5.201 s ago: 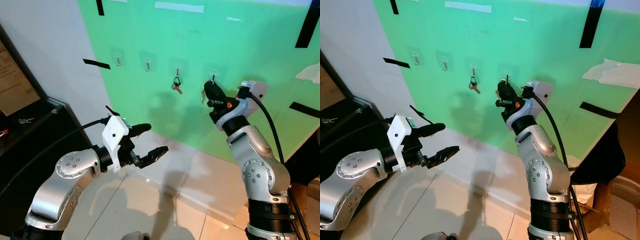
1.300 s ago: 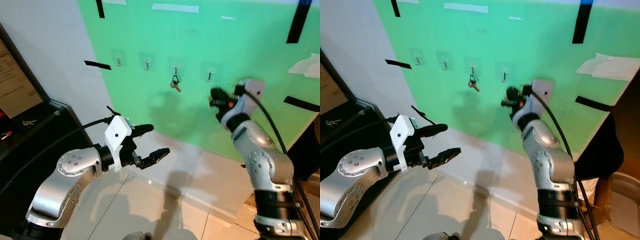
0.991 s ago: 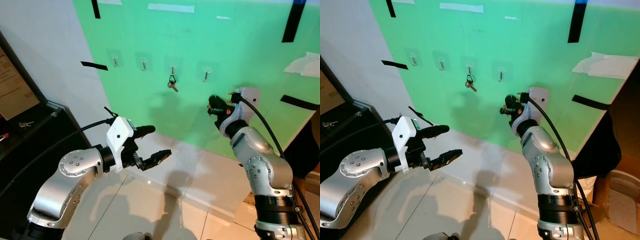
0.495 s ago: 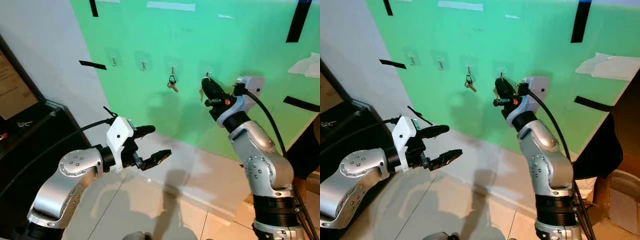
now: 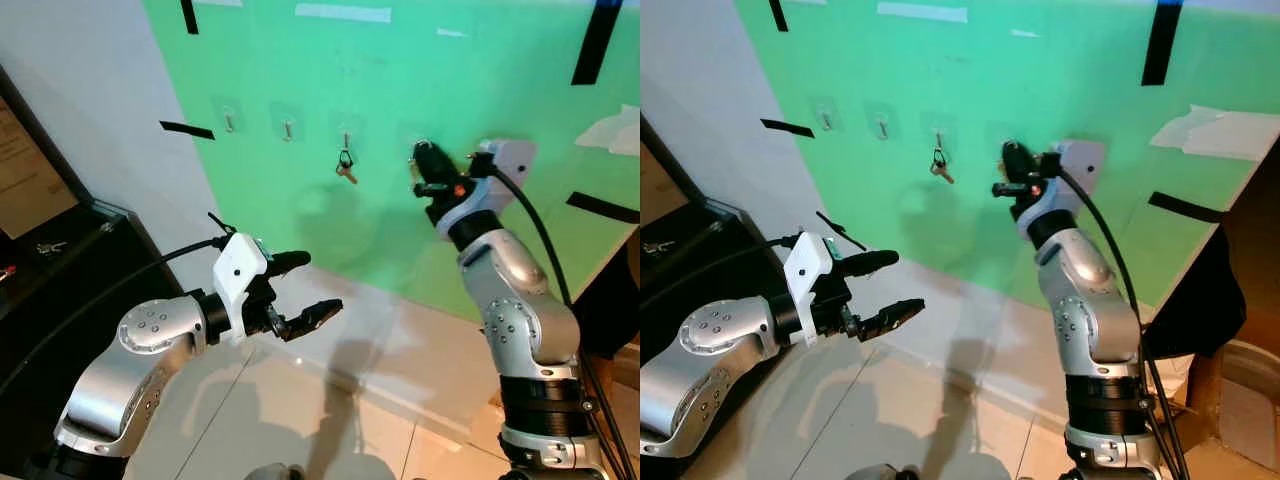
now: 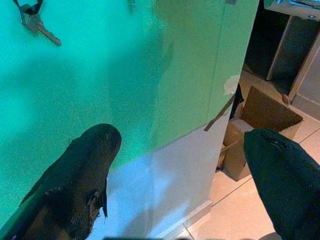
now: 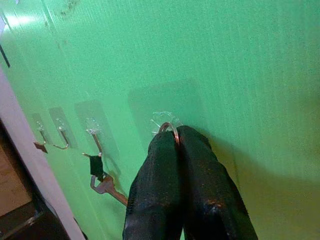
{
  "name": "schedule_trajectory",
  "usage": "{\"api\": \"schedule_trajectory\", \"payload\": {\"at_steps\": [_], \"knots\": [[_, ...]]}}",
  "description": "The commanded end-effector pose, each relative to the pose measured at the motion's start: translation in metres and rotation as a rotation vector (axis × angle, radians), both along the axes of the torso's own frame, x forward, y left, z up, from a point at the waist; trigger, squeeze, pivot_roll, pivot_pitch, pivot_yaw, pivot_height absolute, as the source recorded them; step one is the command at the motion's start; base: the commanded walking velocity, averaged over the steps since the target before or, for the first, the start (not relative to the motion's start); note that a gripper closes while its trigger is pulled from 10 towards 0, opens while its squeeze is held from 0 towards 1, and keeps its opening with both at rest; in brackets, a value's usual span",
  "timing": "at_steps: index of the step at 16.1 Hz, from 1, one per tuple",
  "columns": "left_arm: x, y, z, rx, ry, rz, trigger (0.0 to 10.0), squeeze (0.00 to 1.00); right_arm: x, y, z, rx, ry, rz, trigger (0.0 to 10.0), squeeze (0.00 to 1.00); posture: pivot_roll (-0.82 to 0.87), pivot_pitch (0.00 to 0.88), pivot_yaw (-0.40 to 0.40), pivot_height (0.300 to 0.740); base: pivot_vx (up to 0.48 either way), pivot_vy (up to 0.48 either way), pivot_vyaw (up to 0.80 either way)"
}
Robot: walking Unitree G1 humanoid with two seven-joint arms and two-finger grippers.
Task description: Hang keys on a hook
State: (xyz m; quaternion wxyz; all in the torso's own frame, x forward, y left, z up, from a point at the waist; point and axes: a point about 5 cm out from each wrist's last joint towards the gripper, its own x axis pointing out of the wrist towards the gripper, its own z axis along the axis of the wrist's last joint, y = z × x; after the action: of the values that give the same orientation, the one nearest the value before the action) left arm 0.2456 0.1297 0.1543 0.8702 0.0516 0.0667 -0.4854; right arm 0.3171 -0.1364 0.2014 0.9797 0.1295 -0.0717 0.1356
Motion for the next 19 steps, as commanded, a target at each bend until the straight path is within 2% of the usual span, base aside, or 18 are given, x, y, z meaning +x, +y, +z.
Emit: {"api": "schedule_trajectory", "payload": {"at_steps": [1,8,10,11,12,14,17,18,19], "knots": [[0.002,0.001,0.001,0.013,-0.003,-0.001,10.0,0.00,0.003,-0.003,0.000,-0.019,0.012,-0.029,10.0,0.00,-0.03,0.000,0.123,0.740,0.000,0.000,0.00],[0.003,0.001,0.001,0.012,-0.002,-0.002,10.0,0.00,0.003,0.003,-0.015,-0.075,0.080,0.001,10.0,0.00,-0.02,0.000,0.121,0.740,0.000,0.000,0.00],[0.003,0.001,0.001,0.011,-0.003,0.000,10.0,0.00,0.006,-0.003,-0.021,-0.098,0.121,-0.062,10.0,0.00,-0.02,0.000,0.119,0.740,0.000,0.000,0.00],[0.003,0.001,0.001,0.011,-0.004,0.002,10.0,0.00,0.009,-0.011,-0.028,-0.089,0.173,-0.129,10.0,0.00,-0.02,0.000,0.117,0.740,0.000,0.000,0.00],[0.003,0.002,0.001,0.011,-0.004,0.004,10.0,0.00,0.009,-0.015,-0.033,-0.062,0.211,-0.143,10.0,0.00,-0.02,0.000,0.116,0.740,0.000,0.000,0.00],[0.002,0.002,0.001,0.012,-0.003,0.006,10.0,0.00,0.006,-0.011,-0.042,0.023,0.277,-0.095,10.0,0.00,-0.02,0.000,0.114,0.740,0.000,0.000,0.00],[0.002,0.003,0.001,0.012,-0.003,0.007,10.0,0.00,0.002,-0.003,-0.049,0.067,0.309,-0.040,10.0,0.00,-0.02,0.000,0.117,0.740,0.000,0.000,0.00],[0.002,0.003,0.001,0.013,-0.004,0.006,10.0,0.00,0.001,-0.001,-0.049,0.078,0.299,-0.031,10.0,0.00,-0.02,0.000,0.121,0.740,0.000,0.000,0.00],[0.002,0.003,0.001,0.014,-0.005,0.004,10.0,0.00,0.000,0.003,-0.041,0.098,0.248,0.014,10.0,0.00,-0.03,0.000,0.125,0.740,0.000,0.000,0.00]]}}
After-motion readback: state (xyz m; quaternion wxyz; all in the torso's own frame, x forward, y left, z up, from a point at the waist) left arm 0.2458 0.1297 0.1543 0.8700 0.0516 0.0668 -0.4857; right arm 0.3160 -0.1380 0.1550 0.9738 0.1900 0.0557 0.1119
